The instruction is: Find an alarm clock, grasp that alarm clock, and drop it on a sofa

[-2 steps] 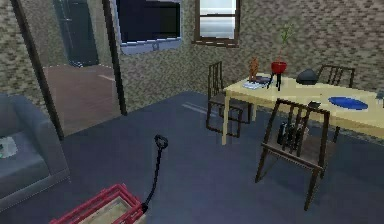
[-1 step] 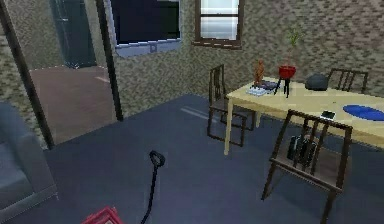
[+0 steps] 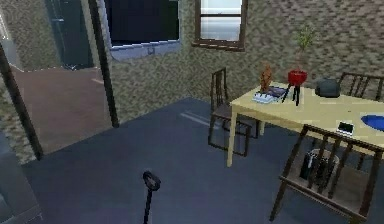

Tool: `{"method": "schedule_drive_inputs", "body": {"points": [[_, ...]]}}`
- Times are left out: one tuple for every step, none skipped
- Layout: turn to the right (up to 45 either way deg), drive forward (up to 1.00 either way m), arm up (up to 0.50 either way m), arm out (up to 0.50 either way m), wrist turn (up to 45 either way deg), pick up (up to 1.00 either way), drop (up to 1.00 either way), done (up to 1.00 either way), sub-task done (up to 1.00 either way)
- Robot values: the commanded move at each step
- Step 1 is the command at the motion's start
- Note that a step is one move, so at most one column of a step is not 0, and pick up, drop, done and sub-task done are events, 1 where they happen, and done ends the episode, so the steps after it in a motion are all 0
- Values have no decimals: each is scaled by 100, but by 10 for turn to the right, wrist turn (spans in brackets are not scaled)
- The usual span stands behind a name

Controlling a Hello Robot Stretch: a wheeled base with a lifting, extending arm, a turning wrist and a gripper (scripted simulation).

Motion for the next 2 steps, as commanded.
{"method": "schedule_drive_inputs", "body": {"points": [[60,0,0,0,0,0,0,0,0],[0,100,0,0,0,0,0,0,0]]}}
